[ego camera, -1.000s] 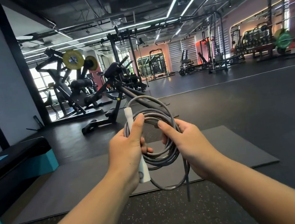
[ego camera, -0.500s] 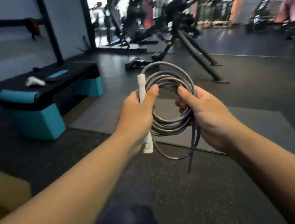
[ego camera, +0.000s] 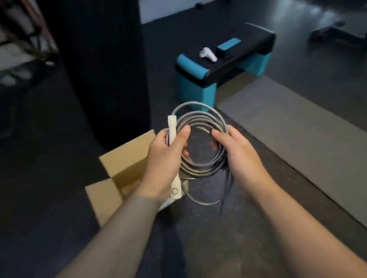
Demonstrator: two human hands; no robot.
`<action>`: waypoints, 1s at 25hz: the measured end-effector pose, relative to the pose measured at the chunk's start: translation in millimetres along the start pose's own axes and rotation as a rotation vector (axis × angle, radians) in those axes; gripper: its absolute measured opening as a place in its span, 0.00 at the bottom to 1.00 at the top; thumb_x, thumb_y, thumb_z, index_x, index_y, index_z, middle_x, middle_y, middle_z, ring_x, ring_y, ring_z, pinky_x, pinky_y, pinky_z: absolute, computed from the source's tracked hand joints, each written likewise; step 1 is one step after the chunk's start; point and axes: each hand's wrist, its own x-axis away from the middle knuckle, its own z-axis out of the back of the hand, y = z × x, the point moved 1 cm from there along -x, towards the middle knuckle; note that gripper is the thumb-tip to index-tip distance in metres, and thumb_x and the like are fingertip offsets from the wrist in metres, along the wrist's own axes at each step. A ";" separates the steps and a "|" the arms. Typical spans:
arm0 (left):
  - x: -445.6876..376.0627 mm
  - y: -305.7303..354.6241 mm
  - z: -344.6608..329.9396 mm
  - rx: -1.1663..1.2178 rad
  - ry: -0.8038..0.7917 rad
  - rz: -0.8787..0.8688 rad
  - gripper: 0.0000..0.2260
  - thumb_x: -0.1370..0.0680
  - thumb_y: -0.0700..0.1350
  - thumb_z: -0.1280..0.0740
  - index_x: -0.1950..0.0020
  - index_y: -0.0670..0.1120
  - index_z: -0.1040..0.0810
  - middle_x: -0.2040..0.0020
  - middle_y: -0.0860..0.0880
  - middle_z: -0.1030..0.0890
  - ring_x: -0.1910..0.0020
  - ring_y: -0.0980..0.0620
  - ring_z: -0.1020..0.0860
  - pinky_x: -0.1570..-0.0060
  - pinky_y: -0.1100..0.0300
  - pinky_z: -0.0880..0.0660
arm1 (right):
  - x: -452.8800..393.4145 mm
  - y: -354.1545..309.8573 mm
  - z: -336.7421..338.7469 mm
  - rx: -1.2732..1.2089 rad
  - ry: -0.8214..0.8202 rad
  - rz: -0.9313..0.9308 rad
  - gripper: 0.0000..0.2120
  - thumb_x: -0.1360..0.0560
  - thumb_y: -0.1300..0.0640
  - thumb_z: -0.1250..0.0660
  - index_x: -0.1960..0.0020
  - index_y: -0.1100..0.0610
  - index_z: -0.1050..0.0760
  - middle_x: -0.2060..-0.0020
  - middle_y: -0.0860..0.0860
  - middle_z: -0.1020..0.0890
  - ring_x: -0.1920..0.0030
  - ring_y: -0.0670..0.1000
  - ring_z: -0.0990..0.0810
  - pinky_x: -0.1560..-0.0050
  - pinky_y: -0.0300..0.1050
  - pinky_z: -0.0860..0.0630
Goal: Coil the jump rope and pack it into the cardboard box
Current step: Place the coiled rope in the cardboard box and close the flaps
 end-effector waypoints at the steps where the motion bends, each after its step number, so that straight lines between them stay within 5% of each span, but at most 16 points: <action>1: -2.0 6.4 15.2 0.012 0.029 0.020 0.12 0.21 0.53 0.31 0.53 0.45 0.22 0.63 0.47 0.23 0.64 0.51 0.25 0.59 0.55 0.28 | -3.1 -6.4 -15.6 -0.011 -0.033 -0.028 0.10 0.18 0.54 0.38 0.56 0.50 0.24 0.66 0.47 0.26 0.66 0.44 0.28 0.62 0.43 0.32; 7: -47.7 -9.4 79.3 0.058 0.184 0.110 0.16 0.22 0.53 0.30 0.48 0.39 0.19 0.64 0.49 0.26 0.62 0.51 0.26 0.58 0.56 0.29 | -61.4 15.3 -91.8 -0.088 -0.146 -0.110 0.11 0.18 0.56 0.38 0.58 0.51 0.23 0.68 0.47 0.26 0.66 0.45 0.28 0.61 0.44 0.33; 11: -110.9 -59.9 114.3 0.101 0.267 0.191 0.11 0.23 0.53 0.29 0.52 0.45 0.19 0.60 0.49 0.22 0.59 0.51 0.25 0.56 0.57 0.29 | -121.9 63.7 -141.2 -0.036 -0.224 -0.154 0.11 0.19 0.57 0.39 0.60 0.53 0.26 0.68 0.48 0.27 0.67 0.46 0.29 0.62 0.45 0.32; 18: -251.1 -220.9 153.4 0.148 0.435 0.368 0.15 0.24 0.52 0.27 0.41 0.47 0.20 0.47 0.44 0.15 0.47 0.46 0.18 0.48 0.52 0.23 | -264.9 217.5 -214.6 0.156 -0.279 -0.305 0.08 0.20 0.57 0.38 0.58 0.58 0.26 0.65 0.56 0.29 0.64 0.56 0.31 0.58 0.51 0.35; 25: -324.7 -422.6 147.9 0.057 0.494 0.580 0.12 0.21 0.53 0.31 0.45 0.46 0.24 0.61 0.52 0.24 0.63 0.52 0.26 0.64 0.58 0.33 | -355.4 428.6 -238.0 0.375 -0.398 -0.550 0.10 0.20 0.57 0.40 0.58 0.58 0.26 0.67 0.53 0.25 0.70 0.51 0.30 0.62 0.49 0.33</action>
